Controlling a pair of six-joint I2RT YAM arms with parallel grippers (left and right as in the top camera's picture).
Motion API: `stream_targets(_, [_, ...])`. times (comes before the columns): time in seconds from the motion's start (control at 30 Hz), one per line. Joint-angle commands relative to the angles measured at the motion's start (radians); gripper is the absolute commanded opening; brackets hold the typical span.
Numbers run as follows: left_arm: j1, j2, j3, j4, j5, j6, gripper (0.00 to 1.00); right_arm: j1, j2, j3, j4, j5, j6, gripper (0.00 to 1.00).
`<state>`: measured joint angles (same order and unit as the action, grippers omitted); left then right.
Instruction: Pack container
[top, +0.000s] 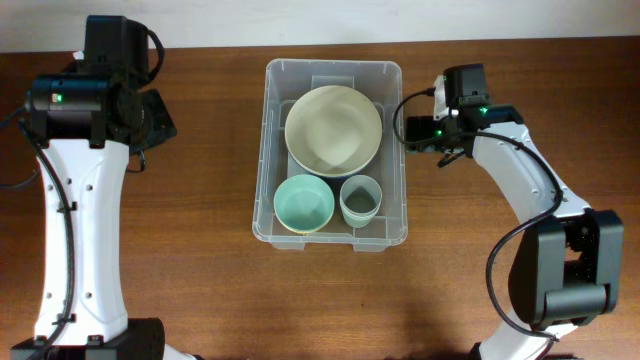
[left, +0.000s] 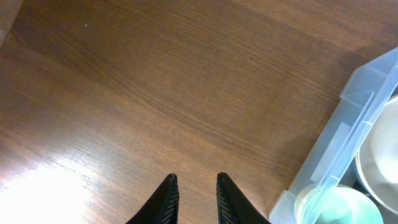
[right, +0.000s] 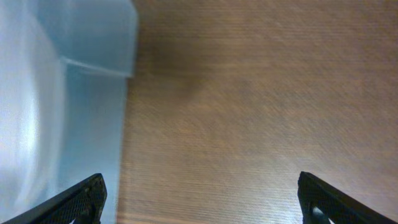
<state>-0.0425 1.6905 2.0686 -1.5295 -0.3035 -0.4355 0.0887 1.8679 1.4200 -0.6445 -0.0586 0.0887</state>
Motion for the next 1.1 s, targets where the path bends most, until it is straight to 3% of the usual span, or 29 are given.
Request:
stream_targets(0.0, [0.002,-0.019,0.010,-0.001,-0.007,-0.013,0.22,0.011,0.002,0.021,0.040,-0.114,-0.022,0.96])
stream_targets(0.43, [0.002,-0.019,0.010,-0.001,-0.007,-0.013,0.23,0.007,0.002,0.021,0.048,-0.183,-0.085,0.98])
stream_targets(0.63, [0.002,-0.019,0.010,0.027,-0.008,-0.012,0.24,-0.019,-0.010,0.025,0.044,0.014,-0.027,0.99])
stream_targets(0.9, [-0.001,0.062,0.010,0.183,-0.007,0.167,0.28,-0.098,-0.027,0.105,0.002,0.090,-0.021,0.99])
stream_targets(0.93, [-0.001,0.079,0.010,0.187,-0.007,0.181,0.32,-0.103,-0.027,0.120,-0.018,0.088,-0.021,0.99])
stream_targets(1.0, [-0.001,0.116,0.010,0.185,-0.008,0.184,1.00,-0.105,-0.027,0.134,-0.028,0.087,-0.034,0.99])
stream_targets(1.07, [0.000,0.148,0.010,0.183,-0.008,0.184,1.00,-0.105,-0.027,0.137,-0.029,0.088,-0.033,0.99])
